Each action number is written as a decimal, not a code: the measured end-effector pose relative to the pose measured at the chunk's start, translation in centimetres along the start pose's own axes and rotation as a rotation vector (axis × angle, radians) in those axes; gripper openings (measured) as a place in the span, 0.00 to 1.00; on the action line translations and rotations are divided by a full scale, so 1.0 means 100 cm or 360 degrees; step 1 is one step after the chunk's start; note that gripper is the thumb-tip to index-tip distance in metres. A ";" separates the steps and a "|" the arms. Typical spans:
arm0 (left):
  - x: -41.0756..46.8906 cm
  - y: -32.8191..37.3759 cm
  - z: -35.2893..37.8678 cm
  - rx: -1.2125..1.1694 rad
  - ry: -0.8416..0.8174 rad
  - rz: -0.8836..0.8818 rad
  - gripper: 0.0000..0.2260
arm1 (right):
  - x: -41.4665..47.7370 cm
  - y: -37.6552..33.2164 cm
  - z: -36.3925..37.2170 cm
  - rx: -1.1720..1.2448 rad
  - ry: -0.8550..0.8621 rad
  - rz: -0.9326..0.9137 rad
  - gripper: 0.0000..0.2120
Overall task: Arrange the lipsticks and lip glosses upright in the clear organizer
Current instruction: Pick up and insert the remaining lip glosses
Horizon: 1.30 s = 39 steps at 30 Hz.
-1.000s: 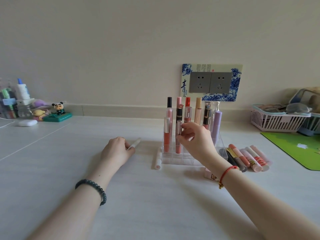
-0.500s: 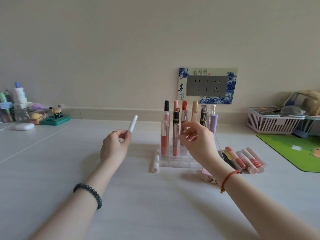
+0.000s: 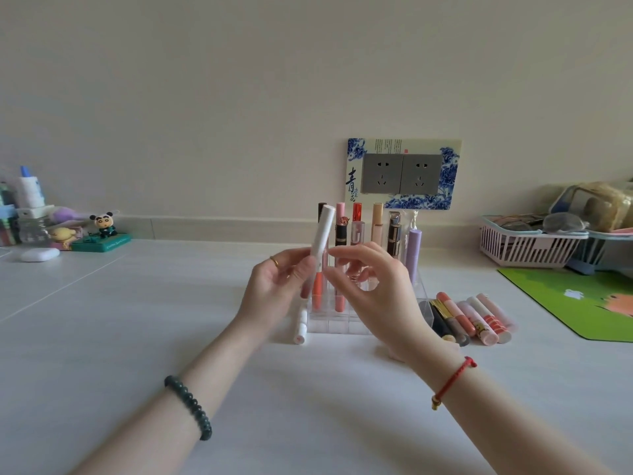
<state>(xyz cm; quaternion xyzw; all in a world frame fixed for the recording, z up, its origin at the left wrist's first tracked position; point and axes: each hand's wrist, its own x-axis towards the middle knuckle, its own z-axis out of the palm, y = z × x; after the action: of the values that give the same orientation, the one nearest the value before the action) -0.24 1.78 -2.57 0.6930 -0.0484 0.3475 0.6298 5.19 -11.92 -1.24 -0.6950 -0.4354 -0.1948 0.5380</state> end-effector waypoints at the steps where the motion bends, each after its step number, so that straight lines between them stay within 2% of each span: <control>1: -0.001 0.001 0.003 -0.0009 -0.0031 -0.0002 0.11 | 0.000 -0.002 0.000 0.0037 -0.0004 0.0016 0.11; 5: -0.004 0.002 0.009 -0.0035 -0.0113 -0.0022 0.12 | 0.001 -0.005 0.000 0.0181 0.0005 0.0114 0.09; 11: -0.004 -0.002 0.009 -0.0009 -0.0070 -0.0031 0.09 | 0.004 -0.001 -0.003 0.0318 -0.0040 0.0170 0.04; 15: 0.001 -0.006 0.003 0.0008 0.0147 0.0026 0.03 | 0.011 0.002 -0.011 0.0340 0.0067 0.0161 0.06; 18: 0.005 -0.014 -0.004 0.0110 0.0346 0.0026 0.07 | 0.017 0.009 -0.020 0.0241 0.0267 0.0184 0.06; 21: 0.005 -0.021 -0.007 0.0269 0.0371 -0.0002 0.08 | 0.018 0.019 -0.024 0.0096 0.0366 0.0213 0.06; 28: 0.005 -0.028 -0.011 0.0418 0.0322 -0.0081 0.07 | 0.016 0.041 -0.017 -0.0170 0.0294 0.0242 0.05; 39: 0.006 -0.033 -0.013 0.0484 0.0326 -0.0138 0.06 | 0.016 0.057 -0.003 -0.0294 0.0119 0.0368 0.06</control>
<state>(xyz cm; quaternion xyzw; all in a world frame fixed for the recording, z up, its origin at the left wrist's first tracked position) 1.34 3.89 -5.03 0.7427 0.0988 0.3921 0.5338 10.76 -11.83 -3.19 -0.7792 -0.3124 -0.1966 0.5066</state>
